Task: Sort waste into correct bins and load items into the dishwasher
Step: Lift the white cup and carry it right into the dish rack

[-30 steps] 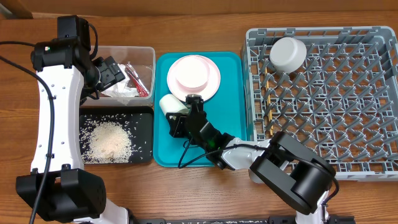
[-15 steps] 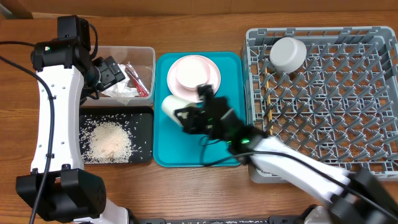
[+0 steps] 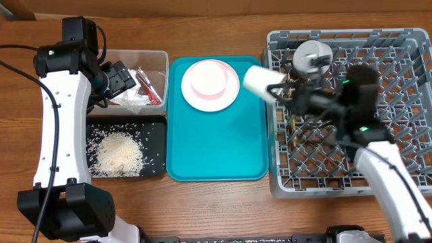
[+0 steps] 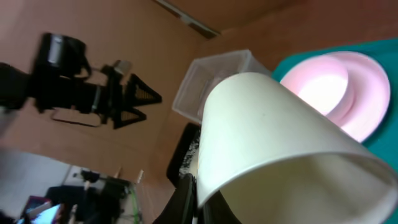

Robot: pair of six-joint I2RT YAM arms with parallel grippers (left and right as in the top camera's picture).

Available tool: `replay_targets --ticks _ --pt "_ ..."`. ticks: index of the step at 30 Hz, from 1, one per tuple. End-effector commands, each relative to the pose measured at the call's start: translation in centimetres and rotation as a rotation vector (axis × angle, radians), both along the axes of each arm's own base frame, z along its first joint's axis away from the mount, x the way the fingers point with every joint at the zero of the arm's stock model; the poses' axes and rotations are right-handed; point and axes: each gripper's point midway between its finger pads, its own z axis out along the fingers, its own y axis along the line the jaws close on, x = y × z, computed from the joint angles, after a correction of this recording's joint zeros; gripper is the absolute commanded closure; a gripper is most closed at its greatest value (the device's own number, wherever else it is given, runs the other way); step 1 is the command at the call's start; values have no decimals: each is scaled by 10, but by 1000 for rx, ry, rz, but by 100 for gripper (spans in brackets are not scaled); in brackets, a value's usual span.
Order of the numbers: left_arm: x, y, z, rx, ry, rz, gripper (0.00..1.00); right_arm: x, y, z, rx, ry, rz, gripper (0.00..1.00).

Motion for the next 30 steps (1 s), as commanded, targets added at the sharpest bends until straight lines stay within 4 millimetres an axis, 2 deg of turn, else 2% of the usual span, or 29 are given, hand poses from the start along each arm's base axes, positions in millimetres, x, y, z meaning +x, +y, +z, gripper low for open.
replay_targets --ticks 1,4,9,12,17,25,30 --pt "3 2 8 6 -25 3 0 -28 -13 10 146 -45 283 96" --pt "3 2 8 6 -25 3 0 -15 -34 -7 188 1 276 96" --pt "3 2 8 5 -25 3 0 9 -59 -49 228 120 203 96" --pt "3 2 8 6 -25 3 0 15 -68 -66 256 144 210 96" --pt "3 2 8 5 -25 3 0 19 -70 -89 282 195 212 96" --pt "3 2 8 6 -25 3 0 24 -70 -90 258 130 222 96" --pt "3 2 8 6 -25 3 0 35 -66 -98 210 123 166 96"
